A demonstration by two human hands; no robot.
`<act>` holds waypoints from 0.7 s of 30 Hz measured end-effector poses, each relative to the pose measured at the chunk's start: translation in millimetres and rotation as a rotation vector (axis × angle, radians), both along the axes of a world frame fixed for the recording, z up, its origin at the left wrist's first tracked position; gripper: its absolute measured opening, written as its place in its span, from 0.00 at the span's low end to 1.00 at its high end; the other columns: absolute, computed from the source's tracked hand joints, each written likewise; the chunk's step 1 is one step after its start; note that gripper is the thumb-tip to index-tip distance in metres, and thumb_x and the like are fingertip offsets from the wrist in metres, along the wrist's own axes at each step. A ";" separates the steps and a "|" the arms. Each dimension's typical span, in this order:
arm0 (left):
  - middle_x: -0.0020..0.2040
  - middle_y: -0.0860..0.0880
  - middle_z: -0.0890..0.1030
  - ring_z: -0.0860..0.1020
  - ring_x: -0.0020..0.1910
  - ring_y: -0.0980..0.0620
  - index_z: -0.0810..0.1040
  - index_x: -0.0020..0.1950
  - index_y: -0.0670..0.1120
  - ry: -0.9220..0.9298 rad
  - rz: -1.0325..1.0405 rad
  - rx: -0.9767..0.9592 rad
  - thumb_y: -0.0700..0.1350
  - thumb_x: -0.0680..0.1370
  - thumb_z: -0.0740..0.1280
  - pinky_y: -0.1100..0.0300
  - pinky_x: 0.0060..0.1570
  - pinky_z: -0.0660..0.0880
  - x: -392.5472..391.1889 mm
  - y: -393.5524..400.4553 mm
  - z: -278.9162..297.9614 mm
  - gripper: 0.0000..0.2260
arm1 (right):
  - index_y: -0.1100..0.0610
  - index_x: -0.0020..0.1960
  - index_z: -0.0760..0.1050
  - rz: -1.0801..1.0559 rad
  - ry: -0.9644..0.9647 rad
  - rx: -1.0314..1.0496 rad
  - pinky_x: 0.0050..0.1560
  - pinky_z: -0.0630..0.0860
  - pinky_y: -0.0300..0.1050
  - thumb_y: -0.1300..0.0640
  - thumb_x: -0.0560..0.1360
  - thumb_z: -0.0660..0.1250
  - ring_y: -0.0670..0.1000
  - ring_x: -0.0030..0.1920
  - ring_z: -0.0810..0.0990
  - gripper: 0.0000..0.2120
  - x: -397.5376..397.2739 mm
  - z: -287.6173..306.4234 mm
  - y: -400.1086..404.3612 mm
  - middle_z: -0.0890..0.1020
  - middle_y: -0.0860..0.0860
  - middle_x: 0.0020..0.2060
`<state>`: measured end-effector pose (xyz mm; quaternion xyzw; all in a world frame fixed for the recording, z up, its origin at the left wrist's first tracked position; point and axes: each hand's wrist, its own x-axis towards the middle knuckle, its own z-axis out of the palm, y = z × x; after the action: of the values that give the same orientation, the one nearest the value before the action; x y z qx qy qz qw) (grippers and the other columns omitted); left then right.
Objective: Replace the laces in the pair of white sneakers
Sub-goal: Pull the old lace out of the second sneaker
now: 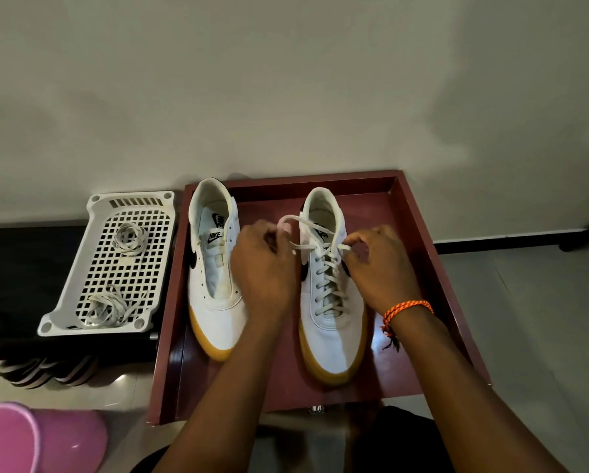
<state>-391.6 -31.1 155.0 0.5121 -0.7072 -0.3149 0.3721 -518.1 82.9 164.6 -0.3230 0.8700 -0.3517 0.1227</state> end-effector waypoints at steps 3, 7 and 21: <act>0.41 0.52 0.85 0.84 0.38 0.50 0.84 0.49 0.49 0.074 0.048 0.152 0.52 0.83 0.69 0.46 0.44 0.84 2.8 -5.7 -5.3 0.09 | 0.50 0.51 0.83 -0.005 -0.011 -0.011 0.50 0.79 0.47 0.55 0.79 0.72 0.51 0.50 0.80 0.03 -2.2 -3.1 1.0 0.75 0.48 0.52; 0.58 0.48 0.86 0.86 0.54 0.44 0.78 0.73 0.47 -0.120 -0.073 0.277 0.55 0.80 0.68 0.42 0.61 0.80 2.1 -0.2 -7.2 0.23 | 0.43 0.64 0.77 0.016 -0.021 -0.043 0.55 0.81 0.56 0.55 0.79 0.69 0.50 0.51 0.82 0.15 0.6 -2.1 -1.0 0.76 0.47 0.58; 0.57 0.55 0.72 0.79 0.52 0.59 0.76 0.66 0.64 -0.152 -0.598 0.121 0.57 0.81 0.70 0.54 0.55 0.81 8.0 0.8 -0.8 0.15 | 0.38 0.61 0.74 0.209 0.115 0.086 0.38 0.79 0.46 0.43 0.78 0.68 0.45 0.44 0.78 0.12 1.8 -0.2 2.8 0.73 0.42 0.57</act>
<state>-383.6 -30.3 154.2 0.3248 -0.8322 -0.4126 0.1782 -516.4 85.7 164.4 -0.4259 0.8516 -0.2801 0.1225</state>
